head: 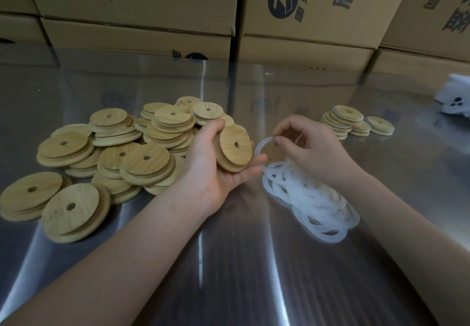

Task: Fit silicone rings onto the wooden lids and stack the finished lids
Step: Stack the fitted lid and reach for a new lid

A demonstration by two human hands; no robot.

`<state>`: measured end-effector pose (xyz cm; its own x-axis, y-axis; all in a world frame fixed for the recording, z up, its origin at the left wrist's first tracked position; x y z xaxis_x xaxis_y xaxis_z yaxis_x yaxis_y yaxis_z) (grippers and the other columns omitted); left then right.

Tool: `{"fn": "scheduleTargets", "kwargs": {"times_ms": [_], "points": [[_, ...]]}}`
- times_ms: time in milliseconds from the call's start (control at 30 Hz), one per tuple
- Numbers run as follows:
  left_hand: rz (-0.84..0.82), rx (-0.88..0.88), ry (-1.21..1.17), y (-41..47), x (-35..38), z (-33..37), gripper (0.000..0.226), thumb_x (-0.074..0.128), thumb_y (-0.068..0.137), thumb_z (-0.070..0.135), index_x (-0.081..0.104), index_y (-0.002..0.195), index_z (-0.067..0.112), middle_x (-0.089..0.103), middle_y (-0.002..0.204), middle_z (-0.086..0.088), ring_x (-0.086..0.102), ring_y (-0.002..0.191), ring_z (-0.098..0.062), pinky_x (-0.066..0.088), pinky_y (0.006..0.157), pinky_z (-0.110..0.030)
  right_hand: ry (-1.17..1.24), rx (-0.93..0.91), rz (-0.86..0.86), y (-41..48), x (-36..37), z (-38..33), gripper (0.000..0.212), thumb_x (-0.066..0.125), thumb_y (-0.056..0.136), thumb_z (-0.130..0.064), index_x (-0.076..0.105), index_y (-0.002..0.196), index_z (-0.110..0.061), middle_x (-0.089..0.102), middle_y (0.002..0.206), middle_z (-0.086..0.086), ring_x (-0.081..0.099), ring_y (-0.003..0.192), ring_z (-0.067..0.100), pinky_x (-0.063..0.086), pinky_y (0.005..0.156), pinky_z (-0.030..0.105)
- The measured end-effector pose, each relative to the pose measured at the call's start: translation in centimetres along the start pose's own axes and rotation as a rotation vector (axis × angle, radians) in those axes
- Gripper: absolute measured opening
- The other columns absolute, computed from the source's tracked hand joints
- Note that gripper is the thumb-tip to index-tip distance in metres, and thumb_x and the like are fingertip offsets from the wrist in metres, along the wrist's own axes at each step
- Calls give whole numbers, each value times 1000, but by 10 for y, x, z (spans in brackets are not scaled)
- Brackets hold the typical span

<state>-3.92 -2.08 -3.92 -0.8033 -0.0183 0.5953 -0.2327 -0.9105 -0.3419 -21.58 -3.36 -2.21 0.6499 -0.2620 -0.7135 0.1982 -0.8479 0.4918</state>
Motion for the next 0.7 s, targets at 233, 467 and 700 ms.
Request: {"fn": "scheduleTargets", "kwargs": {"times_ms": [233,467,700], "points": [[13,30,-42,2,0,2,40,60,94,41,64,121,13,71,114,-14,70,99,-38,61,72,-47,114,100,122,1,-6,1,15,62,90,-4,62,88,-19,67,80,-4,64,75,9,50,67,21],[-35,63,6,6,0,2,33,59,91,23,62,124,18,69,120,-9,65,111,-29,55,86,-47,380,199,98,1,-8,-4,19,58,94,-2,58,86,-19,62,70,-3,61,61,12,50,50,25],[-171,56,1,4,2,0,36,58,91,19,57,125,5,72,110,-17,70,102,-32,55,93,-50,556,169,-26,-2,-2,-15,11,63,92,-1,61,87,-11,62,67,6,59,56,19,49,46,25]]}}
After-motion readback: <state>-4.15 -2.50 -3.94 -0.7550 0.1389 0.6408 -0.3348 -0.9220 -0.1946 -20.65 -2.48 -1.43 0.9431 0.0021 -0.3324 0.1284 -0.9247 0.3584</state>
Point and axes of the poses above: each hand's wrist, its own y-axis towards the middle knuckle, its own x-axis out of the palm, z = x × y, the point moved 3 cm from there along y, towards the middle knuckle
